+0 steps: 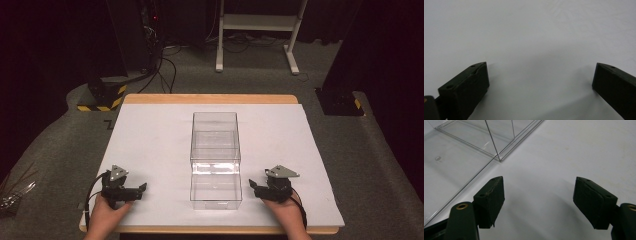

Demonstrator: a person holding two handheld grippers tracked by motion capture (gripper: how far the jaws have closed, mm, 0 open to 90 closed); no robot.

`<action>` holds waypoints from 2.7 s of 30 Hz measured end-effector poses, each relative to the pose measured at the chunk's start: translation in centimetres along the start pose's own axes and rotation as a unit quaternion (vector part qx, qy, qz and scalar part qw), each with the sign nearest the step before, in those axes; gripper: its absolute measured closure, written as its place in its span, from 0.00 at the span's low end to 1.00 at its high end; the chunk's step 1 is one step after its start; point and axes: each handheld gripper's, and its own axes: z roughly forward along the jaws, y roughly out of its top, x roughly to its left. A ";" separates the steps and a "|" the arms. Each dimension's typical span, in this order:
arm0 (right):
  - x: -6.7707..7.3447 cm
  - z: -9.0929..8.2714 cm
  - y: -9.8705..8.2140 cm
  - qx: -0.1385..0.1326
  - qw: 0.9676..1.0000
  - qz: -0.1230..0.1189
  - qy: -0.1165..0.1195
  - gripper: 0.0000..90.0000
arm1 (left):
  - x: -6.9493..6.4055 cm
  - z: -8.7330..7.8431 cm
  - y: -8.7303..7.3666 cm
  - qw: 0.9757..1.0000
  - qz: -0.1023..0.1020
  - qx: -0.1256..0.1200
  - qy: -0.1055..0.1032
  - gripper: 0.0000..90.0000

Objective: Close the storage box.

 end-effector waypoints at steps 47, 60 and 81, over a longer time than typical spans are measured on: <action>1.7 -3.2 1.5 -0.063 0.998 -0.010 0.005 0.24 | 0.0 0.0 0.0 1.000 0.000 0.000 0.000 0.01; 2.1 -4.4 2.0 -0.080 0.997 -0.013 0.006 0.23 | 0.0 0.0 0.0 1.000 0.000 0.000 0.000 0.01; 3.1 -6.6 2.7 -0.109 0.994 -0.020 0.015 0.23 | 0.0 0.0 0.0 1.000 -0.001 0.000 0.000 0.01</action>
